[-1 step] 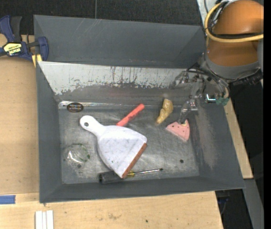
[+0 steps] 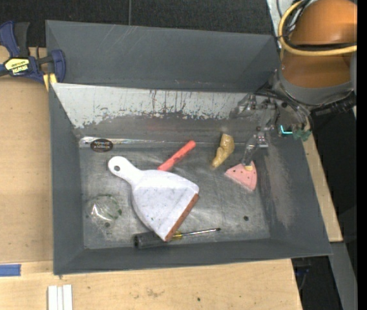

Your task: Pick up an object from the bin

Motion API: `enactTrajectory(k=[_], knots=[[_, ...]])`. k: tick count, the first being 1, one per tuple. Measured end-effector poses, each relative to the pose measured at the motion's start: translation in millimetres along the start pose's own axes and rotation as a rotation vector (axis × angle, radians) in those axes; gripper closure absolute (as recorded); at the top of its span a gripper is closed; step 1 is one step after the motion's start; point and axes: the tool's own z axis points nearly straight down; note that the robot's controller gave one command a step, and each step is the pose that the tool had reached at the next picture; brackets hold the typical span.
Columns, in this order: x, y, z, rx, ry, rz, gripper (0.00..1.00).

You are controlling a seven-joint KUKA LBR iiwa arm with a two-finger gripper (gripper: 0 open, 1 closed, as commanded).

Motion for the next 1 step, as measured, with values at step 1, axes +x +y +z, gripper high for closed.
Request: enactTrajectory(k=[1], knots=[[-10.7,11.2,85.0,0.000,0.007,0.234,1.00]])
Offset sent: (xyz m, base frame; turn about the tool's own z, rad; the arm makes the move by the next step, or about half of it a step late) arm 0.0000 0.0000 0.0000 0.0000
